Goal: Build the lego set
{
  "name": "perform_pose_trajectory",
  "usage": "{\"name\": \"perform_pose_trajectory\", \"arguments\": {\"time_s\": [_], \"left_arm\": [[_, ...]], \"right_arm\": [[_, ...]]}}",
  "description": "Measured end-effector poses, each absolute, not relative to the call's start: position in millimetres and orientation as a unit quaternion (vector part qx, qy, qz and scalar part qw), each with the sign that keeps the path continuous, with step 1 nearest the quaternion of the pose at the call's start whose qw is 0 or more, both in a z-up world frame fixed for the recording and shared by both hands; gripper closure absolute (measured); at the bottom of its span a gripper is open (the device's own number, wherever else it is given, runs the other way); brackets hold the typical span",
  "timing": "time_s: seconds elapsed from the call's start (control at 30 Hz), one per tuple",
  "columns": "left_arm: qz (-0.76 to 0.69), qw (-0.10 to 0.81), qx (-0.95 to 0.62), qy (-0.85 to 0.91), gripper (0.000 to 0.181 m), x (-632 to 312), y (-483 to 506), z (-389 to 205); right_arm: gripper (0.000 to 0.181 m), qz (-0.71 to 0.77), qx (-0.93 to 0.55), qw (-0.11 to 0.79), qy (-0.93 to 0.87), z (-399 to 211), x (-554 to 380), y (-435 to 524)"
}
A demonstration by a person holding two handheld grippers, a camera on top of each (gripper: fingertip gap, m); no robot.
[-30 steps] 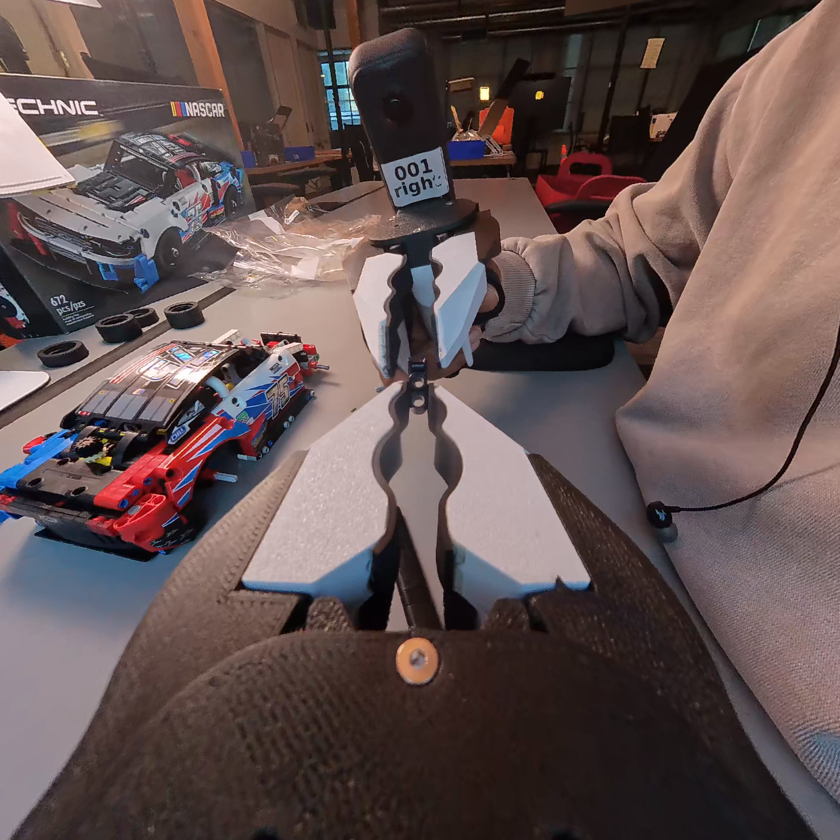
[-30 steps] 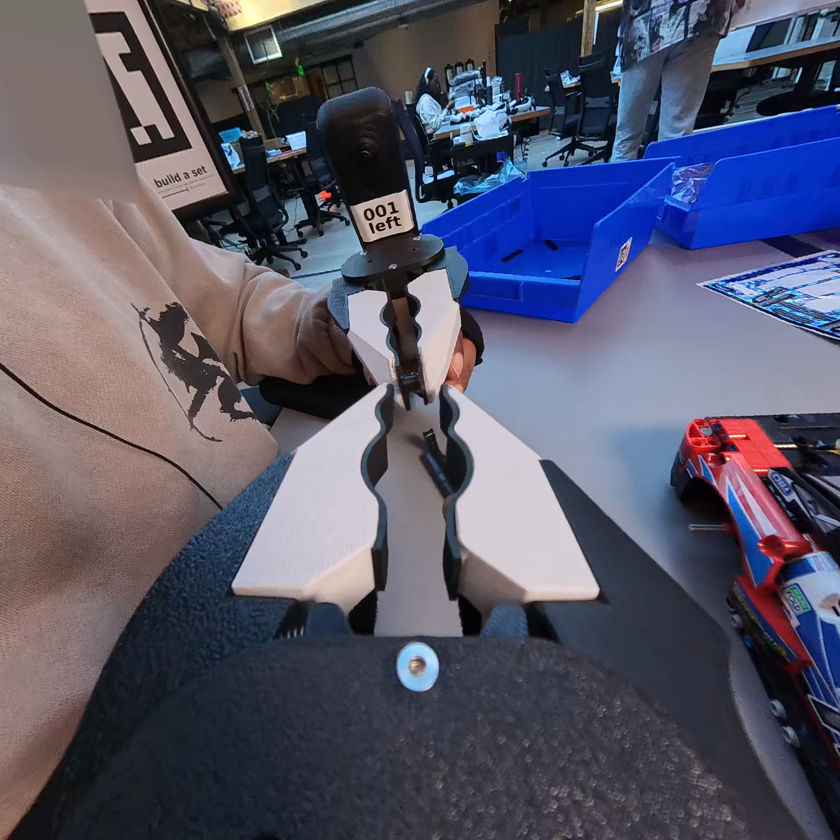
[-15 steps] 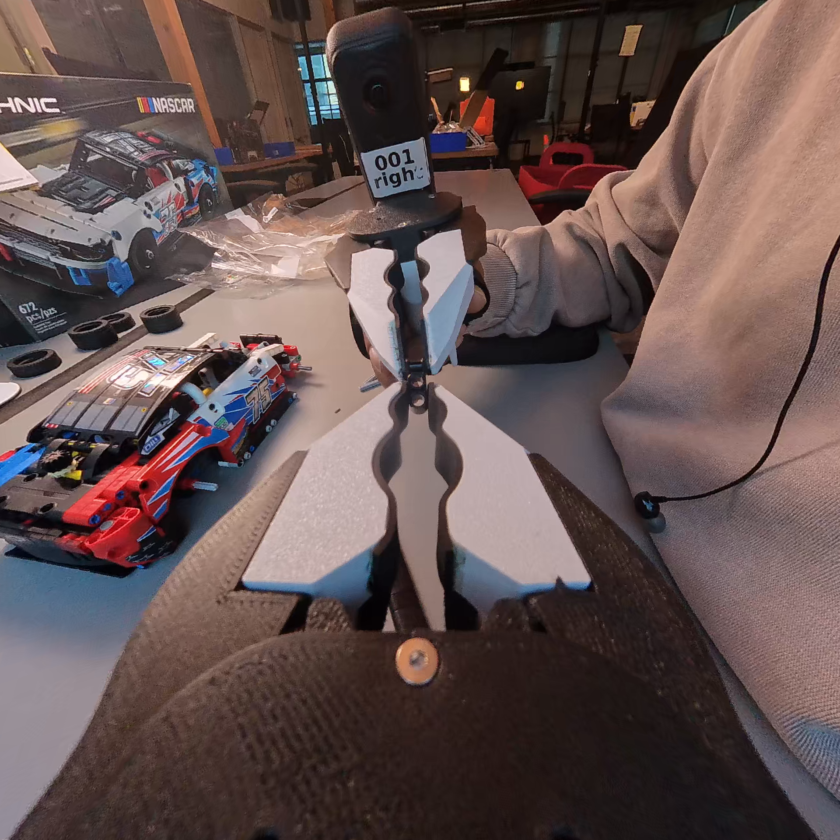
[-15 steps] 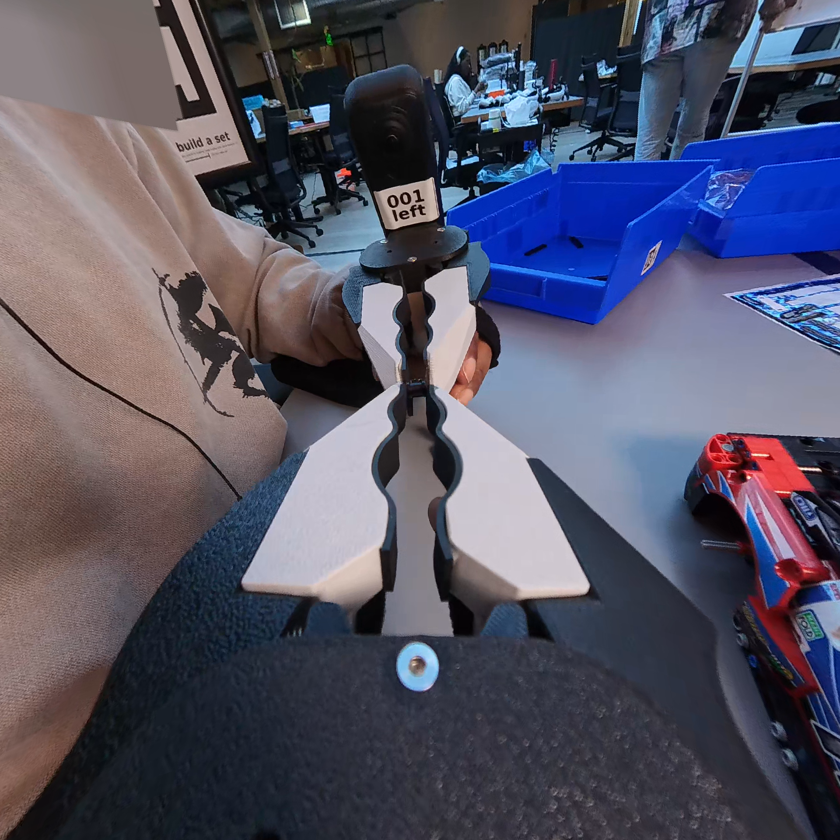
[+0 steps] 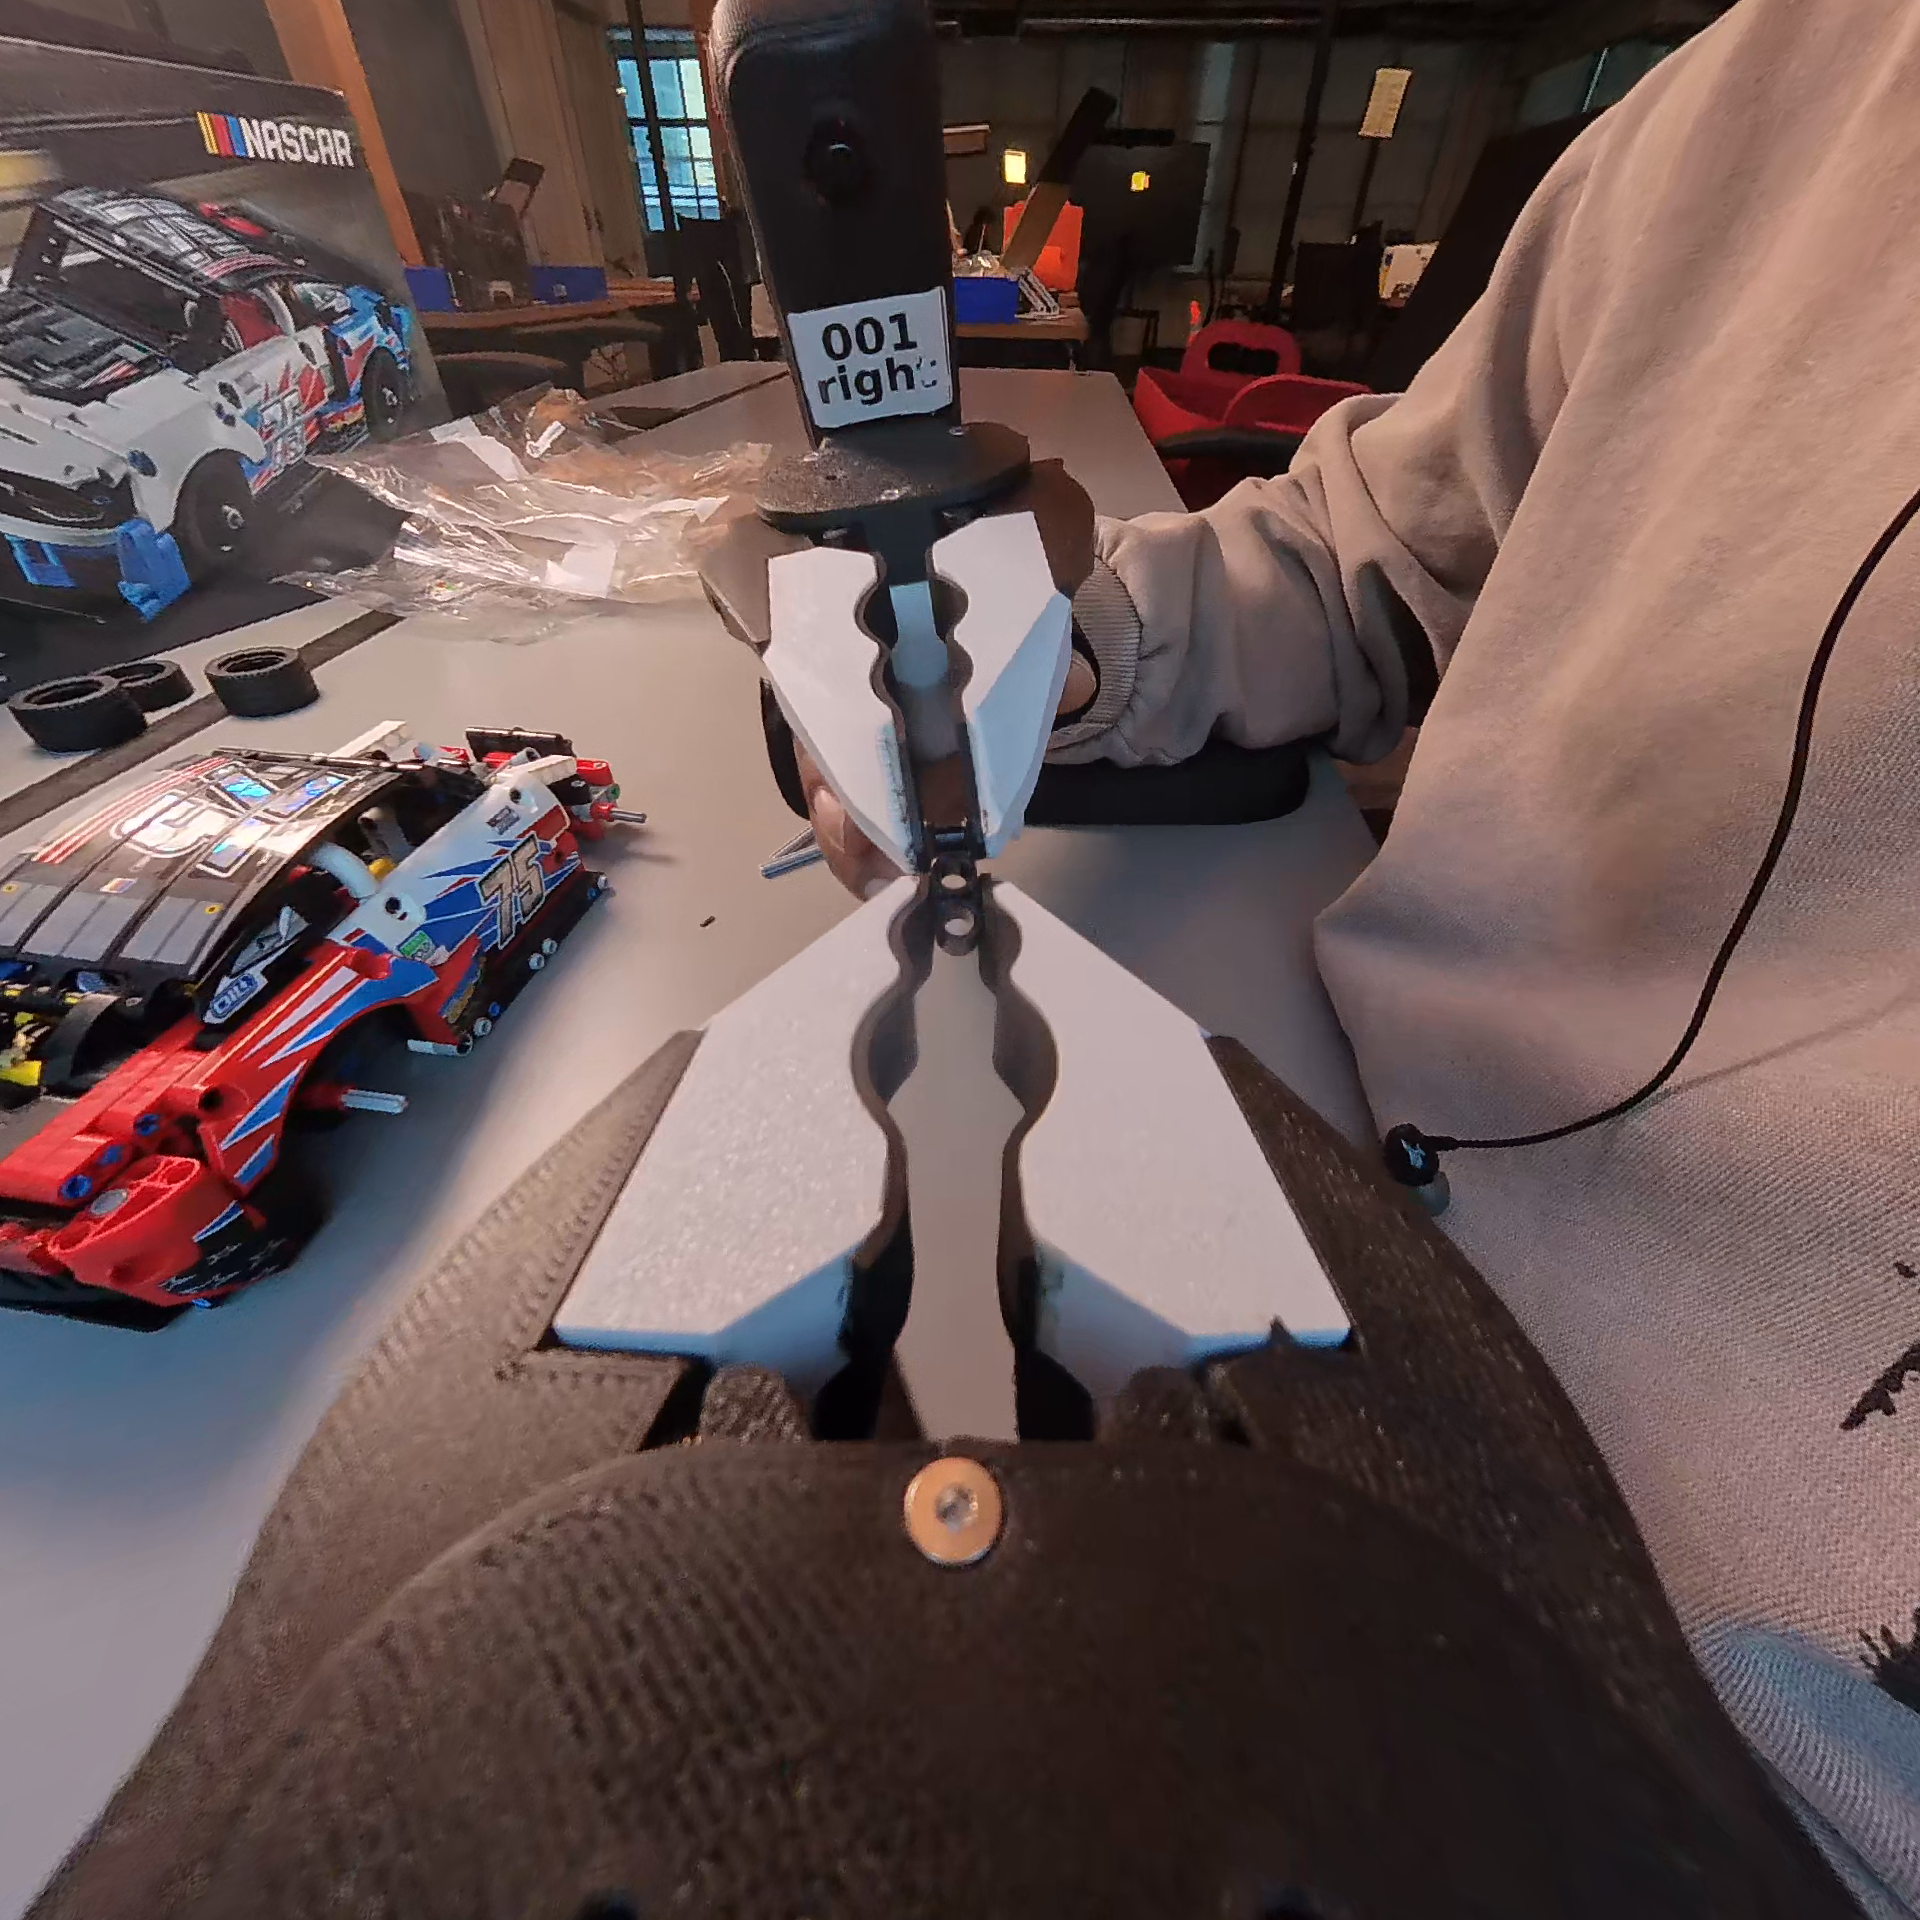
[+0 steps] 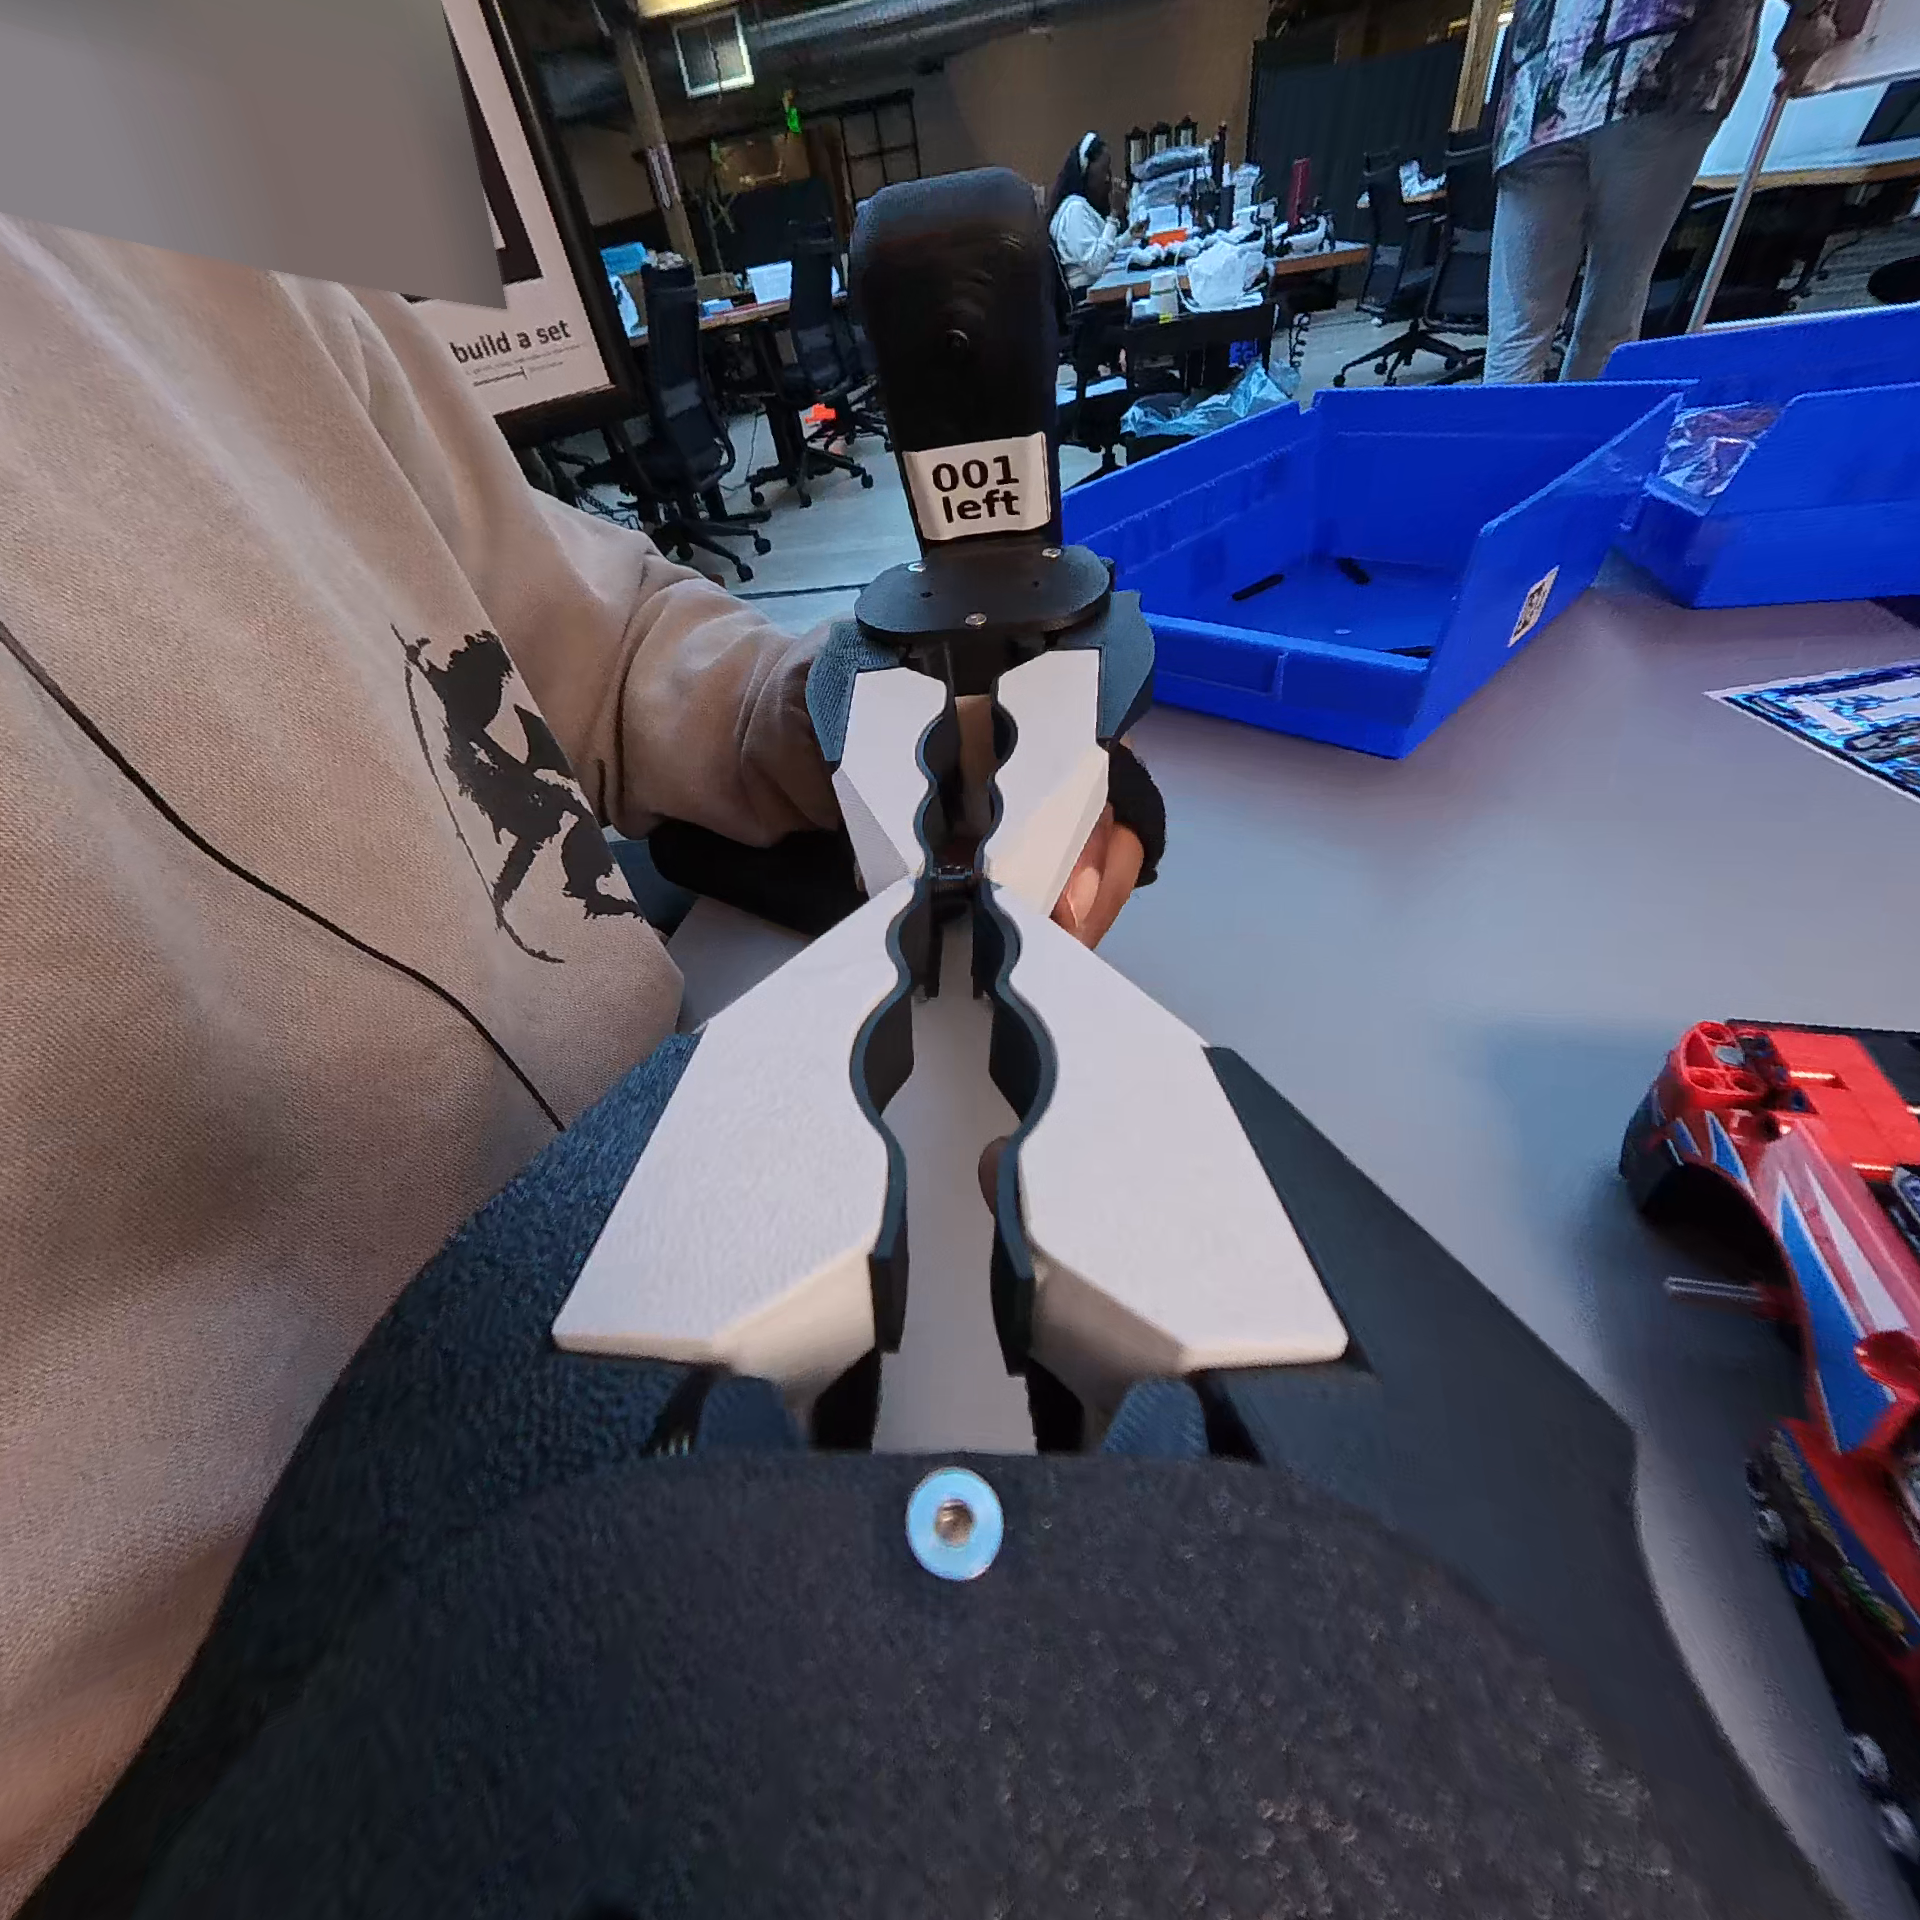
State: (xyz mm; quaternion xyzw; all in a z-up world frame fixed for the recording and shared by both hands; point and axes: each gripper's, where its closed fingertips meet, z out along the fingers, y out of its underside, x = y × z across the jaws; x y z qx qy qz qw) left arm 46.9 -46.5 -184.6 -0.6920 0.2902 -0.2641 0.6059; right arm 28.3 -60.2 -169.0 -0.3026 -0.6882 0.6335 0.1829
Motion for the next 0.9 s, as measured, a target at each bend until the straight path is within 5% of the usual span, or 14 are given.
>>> {"name": "perform_pose_trajectory", "arguments": {"time_s": [0.9], "left_arm": [[-0.273, 0.620, -0.675, 0.293, 0.177, 49, -51, -175]], "right_arm": [[0.177, 0.640, -0.251, 0.234, -0.687, -156, 36, -61]]}}
